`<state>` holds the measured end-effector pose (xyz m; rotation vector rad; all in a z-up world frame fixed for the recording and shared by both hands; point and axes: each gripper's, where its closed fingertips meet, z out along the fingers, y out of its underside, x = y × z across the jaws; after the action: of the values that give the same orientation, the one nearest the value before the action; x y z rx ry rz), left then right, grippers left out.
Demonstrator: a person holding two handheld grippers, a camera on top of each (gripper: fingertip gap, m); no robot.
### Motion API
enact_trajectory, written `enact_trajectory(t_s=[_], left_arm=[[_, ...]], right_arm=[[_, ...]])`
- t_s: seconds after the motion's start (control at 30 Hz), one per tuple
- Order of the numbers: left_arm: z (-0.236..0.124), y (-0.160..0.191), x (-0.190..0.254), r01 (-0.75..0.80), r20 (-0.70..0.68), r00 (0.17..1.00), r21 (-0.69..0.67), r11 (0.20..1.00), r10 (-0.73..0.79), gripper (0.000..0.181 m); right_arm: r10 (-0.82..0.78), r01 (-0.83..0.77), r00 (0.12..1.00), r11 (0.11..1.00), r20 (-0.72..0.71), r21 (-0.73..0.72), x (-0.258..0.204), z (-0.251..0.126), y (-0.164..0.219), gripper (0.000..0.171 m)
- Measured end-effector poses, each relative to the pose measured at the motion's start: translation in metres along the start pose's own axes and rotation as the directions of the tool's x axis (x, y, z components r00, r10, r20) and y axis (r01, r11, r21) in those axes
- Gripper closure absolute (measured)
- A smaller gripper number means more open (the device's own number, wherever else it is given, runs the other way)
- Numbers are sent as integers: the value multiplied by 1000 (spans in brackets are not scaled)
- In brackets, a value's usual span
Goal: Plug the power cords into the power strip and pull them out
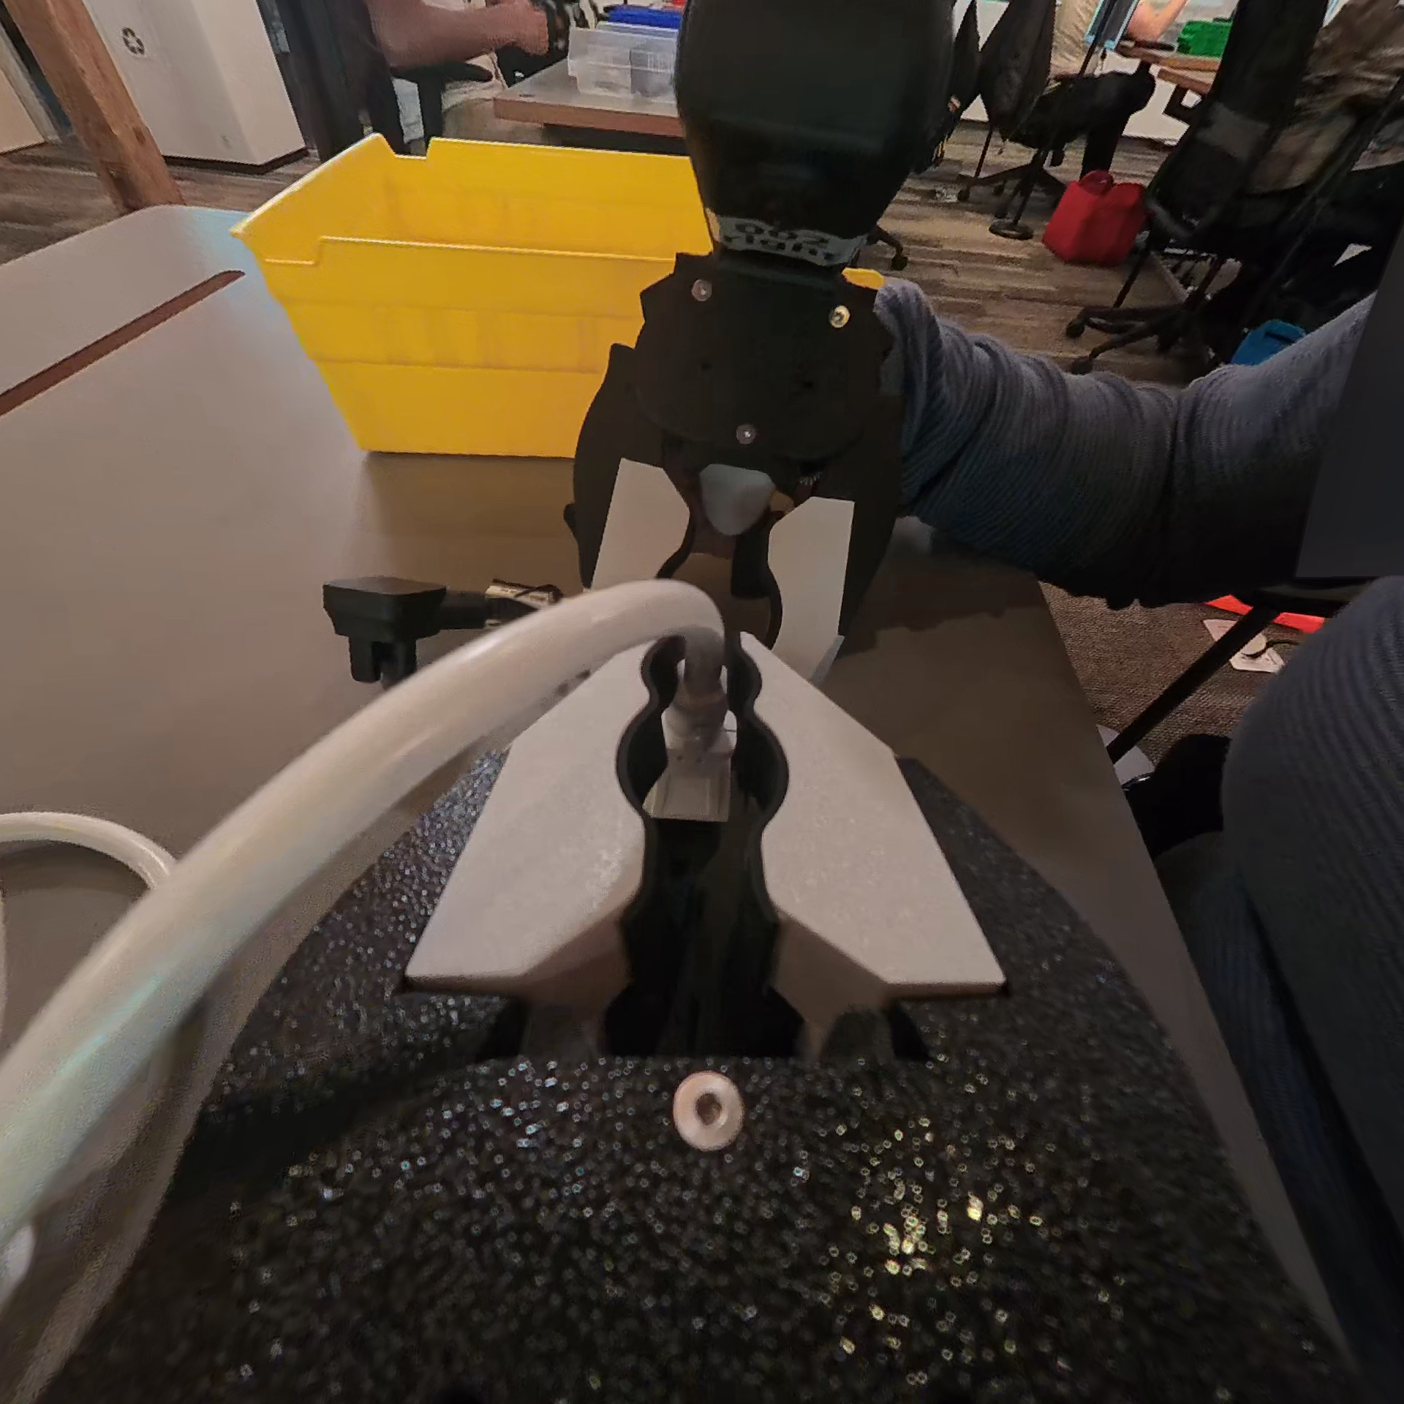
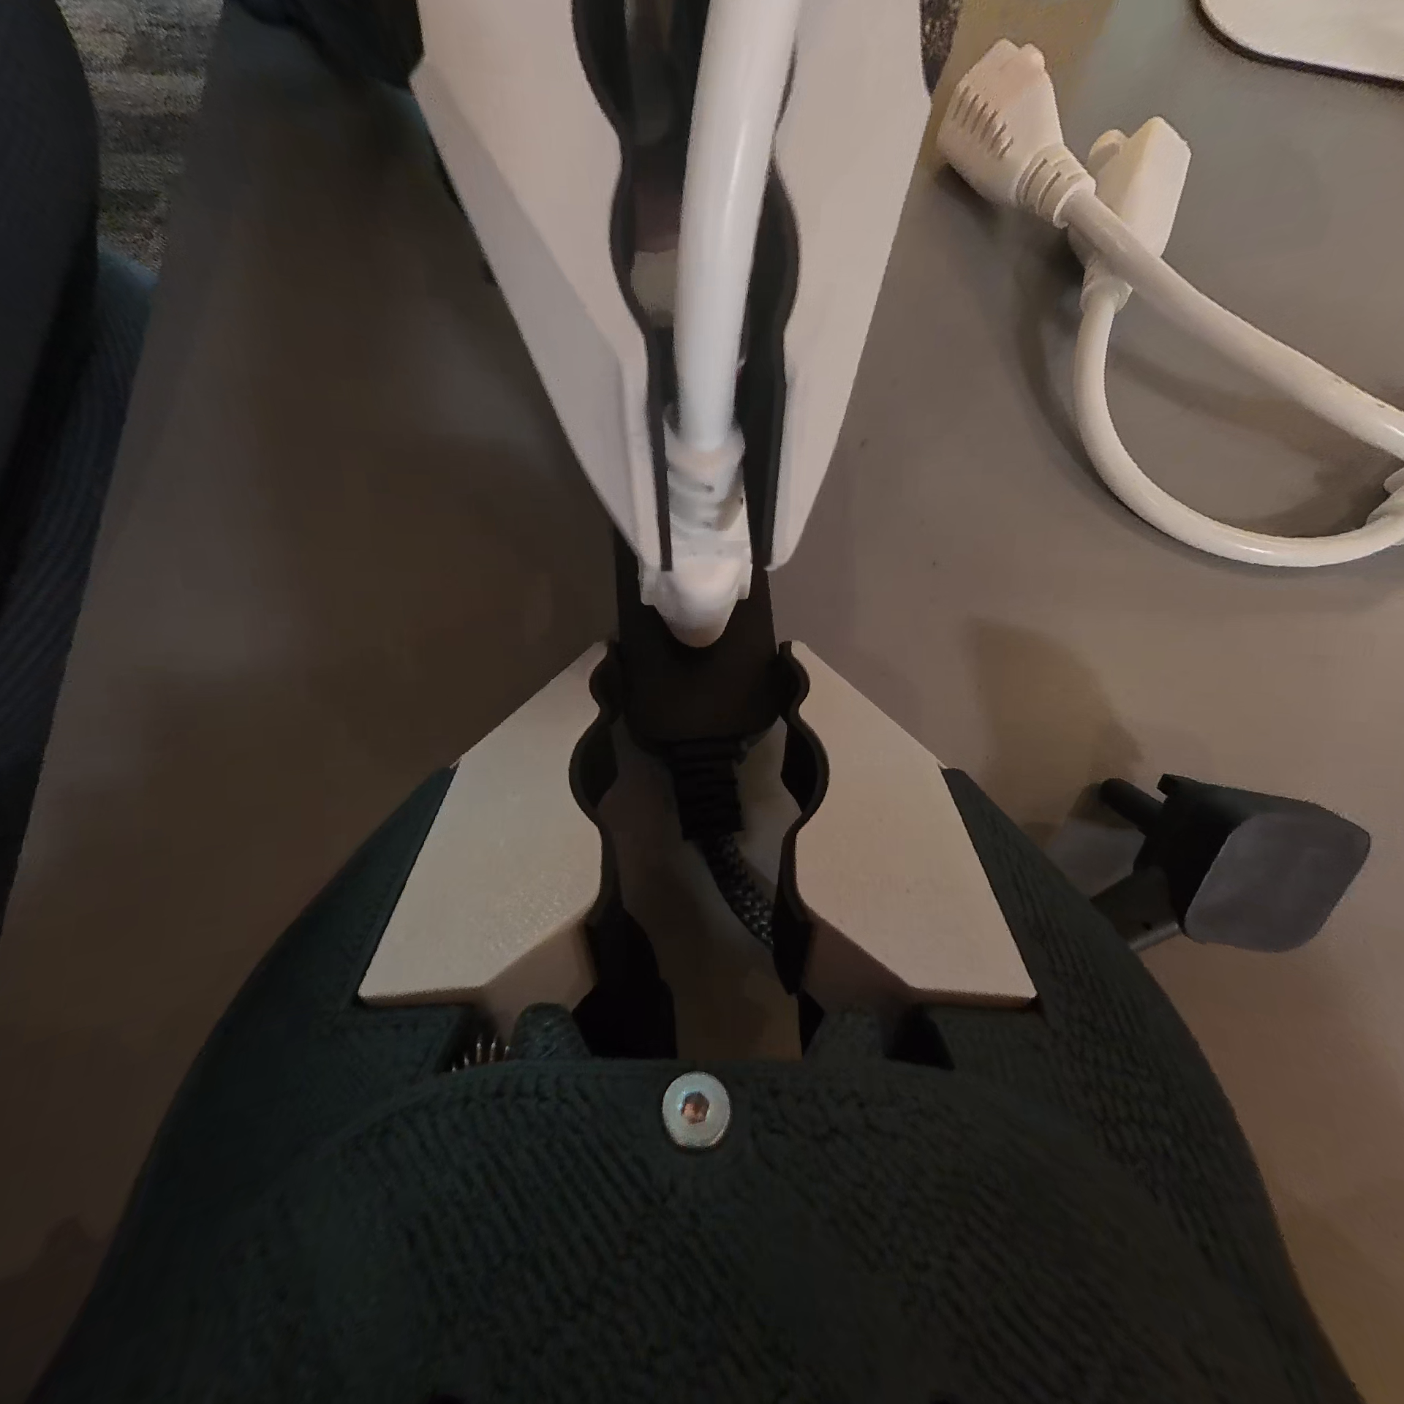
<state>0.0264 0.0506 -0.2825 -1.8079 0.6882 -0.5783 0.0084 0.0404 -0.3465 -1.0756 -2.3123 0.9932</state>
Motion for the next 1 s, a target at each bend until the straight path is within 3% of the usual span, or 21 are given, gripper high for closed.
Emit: enact_trajectory(t_s=[0.1, 0.2, 0.27, 0.3, 0.37, 0.43, 0.5, 0.73, 1.0], left_arm=[[0, -1, 0, 11, -19, 1000, 5, 1000, -11, 169], [-2, -3, 0, 26, -48, 999, 27, 999, -24, 170], [-4, -4, 3, 55, -83, 995, 34, 998, -52, 158], [-5, -4, 3, 56, -85, 995, 36, 998, -53, 164], [-6, -4, 4, 36, -88, 996, 33, 999, -33, 162], [-10, -2, 4, 18, -83, 996, 13, 1000, -17, 145], [-15, 8, -5, 14, -42, 999, -38, 999, -16, 130], [-13, 19, -2, 121, -108, 986, -44, 992, -125, 159], [-7, 20, 1, 74, -83, 993, -65, 995, -80, 158]], right_arm=[[-4, 4, 1000, 1000, 22, 7, -1, -3, 0, 120], [53, -61, 996, 990, 65, 129, 1, -10, -14, 113], [70, -85, 994, 975, 81, 205, 2, -14, -25, 113], [70, -91, 993, 968, 95, 236, 1, -14, -30, 113], [55, -84, 992, 961, 115, 263, -4, -11, -37, 121], [32, -52, 996, 967, 85, 250, -2, -6, -34, 143], [33, -52, 997, 964, 76, 260, 0, -5, -33, 145], [0, -19, 997, 970, 77, 242, -3, -6, -31, 146], [-10, 4, 999, 986, 36, 167, -4, -6, -26, 146]])
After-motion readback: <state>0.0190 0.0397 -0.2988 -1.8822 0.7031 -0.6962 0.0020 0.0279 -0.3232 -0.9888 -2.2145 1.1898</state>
